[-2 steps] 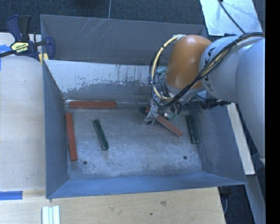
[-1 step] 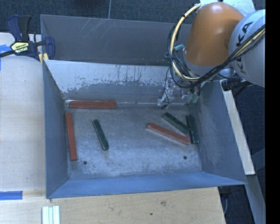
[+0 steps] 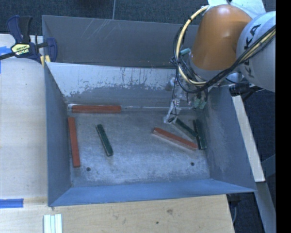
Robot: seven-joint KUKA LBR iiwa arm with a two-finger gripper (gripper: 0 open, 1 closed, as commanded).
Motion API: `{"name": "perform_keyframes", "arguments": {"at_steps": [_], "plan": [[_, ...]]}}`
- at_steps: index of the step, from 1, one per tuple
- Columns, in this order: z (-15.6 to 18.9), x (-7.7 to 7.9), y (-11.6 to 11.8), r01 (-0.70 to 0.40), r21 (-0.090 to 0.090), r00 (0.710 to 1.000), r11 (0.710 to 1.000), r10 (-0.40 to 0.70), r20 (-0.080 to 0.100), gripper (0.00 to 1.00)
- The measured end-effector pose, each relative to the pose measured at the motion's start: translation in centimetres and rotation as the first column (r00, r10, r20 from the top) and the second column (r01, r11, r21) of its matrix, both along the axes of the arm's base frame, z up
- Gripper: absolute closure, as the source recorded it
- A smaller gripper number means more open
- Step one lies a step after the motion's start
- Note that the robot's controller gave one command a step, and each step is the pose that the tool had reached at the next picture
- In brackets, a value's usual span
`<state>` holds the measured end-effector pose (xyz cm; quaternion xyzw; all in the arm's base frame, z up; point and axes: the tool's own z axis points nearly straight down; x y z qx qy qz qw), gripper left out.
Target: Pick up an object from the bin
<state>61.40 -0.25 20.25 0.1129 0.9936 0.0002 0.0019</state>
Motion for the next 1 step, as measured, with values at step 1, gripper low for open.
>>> {"name": "perform_keyframes", "arguments": {"at_steps": [1], "plan": [[-13.26, -3.46, -1.92, 0.083, 0.000, 0.997, 0.997, -0.083, -0.001, 0.00]]}}
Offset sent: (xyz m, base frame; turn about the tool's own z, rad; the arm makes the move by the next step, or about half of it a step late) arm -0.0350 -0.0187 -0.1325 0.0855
